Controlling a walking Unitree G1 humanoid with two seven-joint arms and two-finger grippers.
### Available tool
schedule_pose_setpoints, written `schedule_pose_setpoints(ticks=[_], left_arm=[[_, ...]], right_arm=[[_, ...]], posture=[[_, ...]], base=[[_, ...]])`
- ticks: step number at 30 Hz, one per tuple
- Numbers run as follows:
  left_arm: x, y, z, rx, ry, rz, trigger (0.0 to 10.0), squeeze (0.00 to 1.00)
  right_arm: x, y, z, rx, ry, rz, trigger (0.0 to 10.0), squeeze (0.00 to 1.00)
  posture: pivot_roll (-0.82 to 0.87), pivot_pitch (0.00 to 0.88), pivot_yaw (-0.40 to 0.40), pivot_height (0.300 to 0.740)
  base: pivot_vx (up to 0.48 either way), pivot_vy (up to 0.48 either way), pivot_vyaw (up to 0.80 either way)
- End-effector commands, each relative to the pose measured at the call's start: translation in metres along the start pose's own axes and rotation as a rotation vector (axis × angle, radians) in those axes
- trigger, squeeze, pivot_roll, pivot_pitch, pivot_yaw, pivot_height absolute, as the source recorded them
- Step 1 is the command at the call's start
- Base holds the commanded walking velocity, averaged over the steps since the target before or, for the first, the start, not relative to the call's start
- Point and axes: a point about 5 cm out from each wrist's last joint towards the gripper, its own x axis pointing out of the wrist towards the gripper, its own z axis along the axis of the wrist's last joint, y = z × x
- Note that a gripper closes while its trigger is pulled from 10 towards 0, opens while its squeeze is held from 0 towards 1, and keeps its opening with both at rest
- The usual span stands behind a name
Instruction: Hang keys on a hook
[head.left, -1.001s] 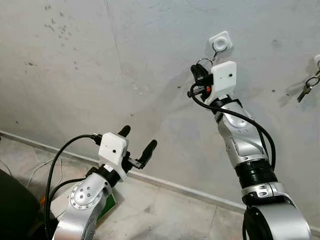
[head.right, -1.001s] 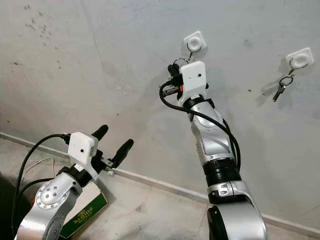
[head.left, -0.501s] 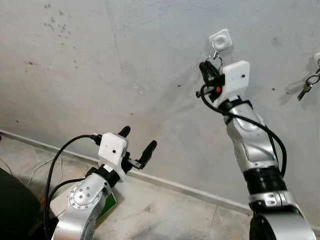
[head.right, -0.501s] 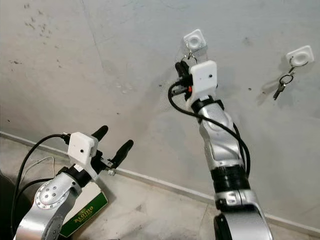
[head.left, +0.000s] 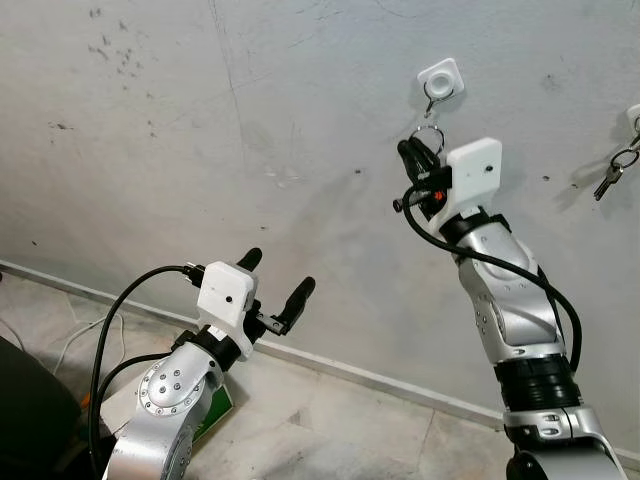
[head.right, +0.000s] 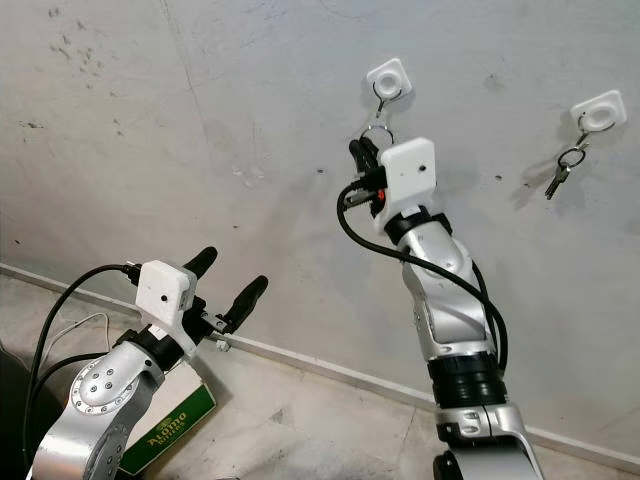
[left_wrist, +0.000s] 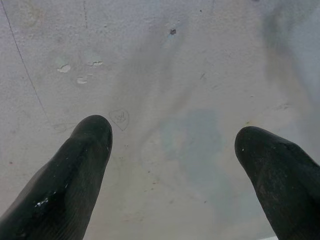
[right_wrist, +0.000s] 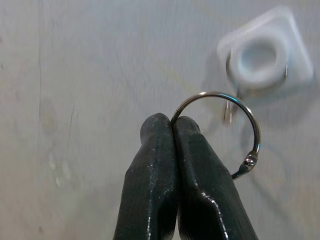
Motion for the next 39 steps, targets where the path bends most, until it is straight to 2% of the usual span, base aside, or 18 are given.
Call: schedule_pose_setpoints(ticks=[1, 13, 18, 24, 31, 39], left_arm=[[-0.002, 0.001, -0.001, 0.000, 0.006, 0.001, 10.0, 0.00], [-0.002, 0.001, 0.001, 0.001, 0.006, -0.002, 10.0, 0.00], [-0.004, 0.001, 0.001, 0.003, 0.008, -0.002, 10.0, 0.00], [-0.005, 0.002, 0.001, 0.005, 0.012, -0.002, 10.0, 0.00], [-0.006, 0.002, 0.001, 0.005, 0.014, -0.004, 10.0, 0.00], [-0.005, 0.002, 0.001, 0.006, 0.014, -0.007, 10.0, 0.00]], right_arm=[[0.005, 0.001, 0.008, -0.012, -0.021, 0.007, 10.0, 0.00], [0.018, 0.003, 0.003, 0.010, -0.011, 0.003, 10.0, 0.00], [0.023, -0.007, -0.003, 0.033, 0.010, -0.038, 10.0, 0.00], [0.029, -0.015, 0.000, 0.025, -0.001, -0.065, 10.0, 0.00], [0.029, -0.020, -0.002, 0.031, 0.002, -0.080, 10.0, 0.00], [0.025, -0.016, -0.019, 0.086, 0.072, -0.062, 10.0, 0.00]], posture=[[0.06, 0.083, 0.021, 0.740], [0.06, 0.085, 0.017, 0.740], [0.08, 0.084, 0.021, 0.740], [0.08, 0.084, 0.021, 0.740], [0.08, 0.083, 0.024, 0.740], [0.08, 0.083, 0.024, 0.740]], base=[[0.000, 0.000, 0.00], [0.000, 0.000, 0.00], [0.000, 0.000, 0.00], [0.000, 0.000, 0.00], [0.000, 0.000, 0.00], [0.000, 0.000, 0.00]])
